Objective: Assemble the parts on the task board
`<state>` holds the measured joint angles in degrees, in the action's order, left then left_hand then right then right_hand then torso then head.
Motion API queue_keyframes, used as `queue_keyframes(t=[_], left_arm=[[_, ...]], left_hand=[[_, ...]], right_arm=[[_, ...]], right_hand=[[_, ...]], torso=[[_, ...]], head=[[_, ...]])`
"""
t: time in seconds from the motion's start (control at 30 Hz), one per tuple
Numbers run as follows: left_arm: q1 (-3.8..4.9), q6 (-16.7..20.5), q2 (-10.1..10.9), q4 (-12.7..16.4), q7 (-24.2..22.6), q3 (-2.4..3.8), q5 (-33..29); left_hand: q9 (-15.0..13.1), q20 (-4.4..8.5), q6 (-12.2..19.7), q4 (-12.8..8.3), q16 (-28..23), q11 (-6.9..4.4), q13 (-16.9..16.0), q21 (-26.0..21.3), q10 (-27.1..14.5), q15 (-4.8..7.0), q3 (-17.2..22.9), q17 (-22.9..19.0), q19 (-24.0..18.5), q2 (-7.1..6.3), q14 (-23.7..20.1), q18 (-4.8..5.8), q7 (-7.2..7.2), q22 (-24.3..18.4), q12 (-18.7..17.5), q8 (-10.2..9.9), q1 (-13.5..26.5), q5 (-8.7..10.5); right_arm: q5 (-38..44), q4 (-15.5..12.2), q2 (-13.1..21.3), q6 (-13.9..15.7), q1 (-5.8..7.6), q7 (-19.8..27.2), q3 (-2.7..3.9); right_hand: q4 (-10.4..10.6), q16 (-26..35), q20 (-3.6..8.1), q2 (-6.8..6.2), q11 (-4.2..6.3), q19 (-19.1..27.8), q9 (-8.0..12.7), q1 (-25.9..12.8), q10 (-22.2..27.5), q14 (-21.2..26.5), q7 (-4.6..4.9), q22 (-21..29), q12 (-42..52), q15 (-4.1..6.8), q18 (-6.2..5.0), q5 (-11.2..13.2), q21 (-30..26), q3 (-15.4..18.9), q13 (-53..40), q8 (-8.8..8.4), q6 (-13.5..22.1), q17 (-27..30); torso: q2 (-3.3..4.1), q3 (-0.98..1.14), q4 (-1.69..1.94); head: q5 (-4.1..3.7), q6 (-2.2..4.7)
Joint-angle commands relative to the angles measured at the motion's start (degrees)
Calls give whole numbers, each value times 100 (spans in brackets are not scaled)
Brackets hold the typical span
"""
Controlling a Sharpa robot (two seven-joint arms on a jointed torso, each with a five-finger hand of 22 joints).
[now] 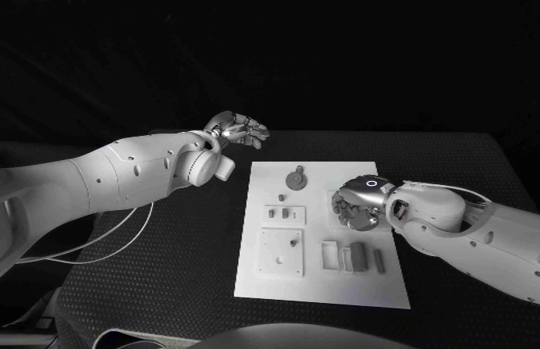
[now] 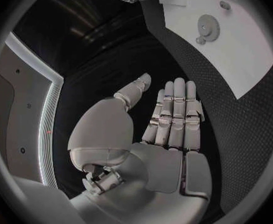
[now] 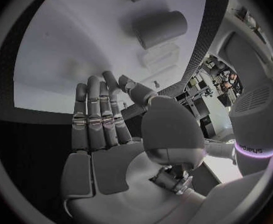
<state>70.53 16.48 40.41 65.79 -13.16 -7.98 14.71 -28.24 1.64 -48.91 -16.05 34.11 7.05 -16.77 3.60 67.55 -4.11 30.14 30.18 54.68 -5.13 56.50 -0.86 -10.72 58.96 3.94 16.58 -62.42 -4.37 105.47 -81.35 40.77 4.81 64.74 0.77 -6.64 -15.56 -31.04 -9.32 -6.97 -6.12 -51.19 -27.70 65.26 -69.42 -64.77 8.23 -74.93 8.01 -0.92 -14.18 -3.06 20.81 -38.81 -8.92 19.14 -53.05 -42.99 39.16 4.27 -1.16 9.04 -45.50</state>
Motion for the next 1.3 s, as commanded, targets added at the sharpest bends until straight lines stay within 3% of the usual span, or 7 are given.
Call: queue_keyframes(t=[0.03,0.1,0.4,0.87,1.1,1.17,1.3], left_arm=[[7,-66,-6,15,-75,5,-28],[7,-66,-4,15,-73,5,-28],[7,-60,0,15,-72,5,-28],[7,-53,-7,7,-77,5,-28],[7,-48,-9,6,-77,5,-28],[7,-48,-11,5,-77,5,-28],[7,-49,-13,9,-76,5,-28]], left_hand=[[6,4,35,0,-41,-24,9,25,-21,14,-22,8,31,-11,39,26,14,-10,10,30,54,-17],[6,4,35,0,-42,-24,9,25,-21,14,-22,9,31,-11,39,26,14,-11,10,30,55,-17],[7,5,36,0,-45,-24,10,25,-21,15,-22,12,31,-9,40,26,14,-13,10,31,55,-17],[7,5,37,-1,-50,-24,12,26,-22,15,-21,18,31,-6,42,25,14,-17,10,32,53,-17],[8,5,38,-1,-53,-23,12,26,-22,15,-21,21,31,-4,43,26,14,-20,10,32,52,-18],[8,5,38,-2,-54,-23,13,26,-22,15,-21,22,31,-4,43,25,14,-21,10,33,52,-18],[8,5,38,-2,-55,-23,13,26,-22,15,-21,24,31,-4,44,26,14,-22,10,33,52,-18]], right_arm=[[182,14,-12,60,-13,11,-6],[225,29,-11,79,-14,-2,-6],[428,24,-7,341,-17,-69,-6],[452,-230,66,785,-21,-47,8],[178,-465,169,699,25,-40,166],[97,-555,192,673,33,-43,285],[-85,-829,235,682,82,-6,328]], right_hand=[[-62,-50,11,178,18,-86,-13,10,-65,-76,-7,-39,38,22,-82,18,36,-11,-27,44,-79,-17],[-111,-61,31,314,29,-111,-12,53,-80,-98,-16,-49,37,35,-82,18,40,-38,-32,48,-95,-26],[-125,-228,110,475,115,-281,-33,317,-266,-257,-83,-112,103,115,-82,18,116,-56,-90,124,-270,-130],[-117,-446,222,511,207,-579,-78,470,-475,-464,-152,-123,169,226,-82,17,260,-60,-181,192,-443,-234],[-117,-465,235,505,217,-606,-89,479,-496,-485,-160,-123,173,237,-82,17,274,-61,-196,198,-460,-240],[-117,-468,237,506,218,-610,-91,480,-499,-488,-161,-123,174,239,-82,17,276,-61,-198,199,-462,-240],[-116,-472,239,505,219,-616,-93,479,-503,-492,-162,-123,174,241,-82,17,279,-60,-201,200,-465,-241]], torso=[[0,0,-1],[-2,1,-1],[-1,1,-2],[-3,1,-1],[-3,-5,-3],[-3,-5,-3],[-2,-2,-2]], head=[[2,-8],[0,-17],[0,-27],[8,-28],[25,-25],[25,-25],[42,-29]])
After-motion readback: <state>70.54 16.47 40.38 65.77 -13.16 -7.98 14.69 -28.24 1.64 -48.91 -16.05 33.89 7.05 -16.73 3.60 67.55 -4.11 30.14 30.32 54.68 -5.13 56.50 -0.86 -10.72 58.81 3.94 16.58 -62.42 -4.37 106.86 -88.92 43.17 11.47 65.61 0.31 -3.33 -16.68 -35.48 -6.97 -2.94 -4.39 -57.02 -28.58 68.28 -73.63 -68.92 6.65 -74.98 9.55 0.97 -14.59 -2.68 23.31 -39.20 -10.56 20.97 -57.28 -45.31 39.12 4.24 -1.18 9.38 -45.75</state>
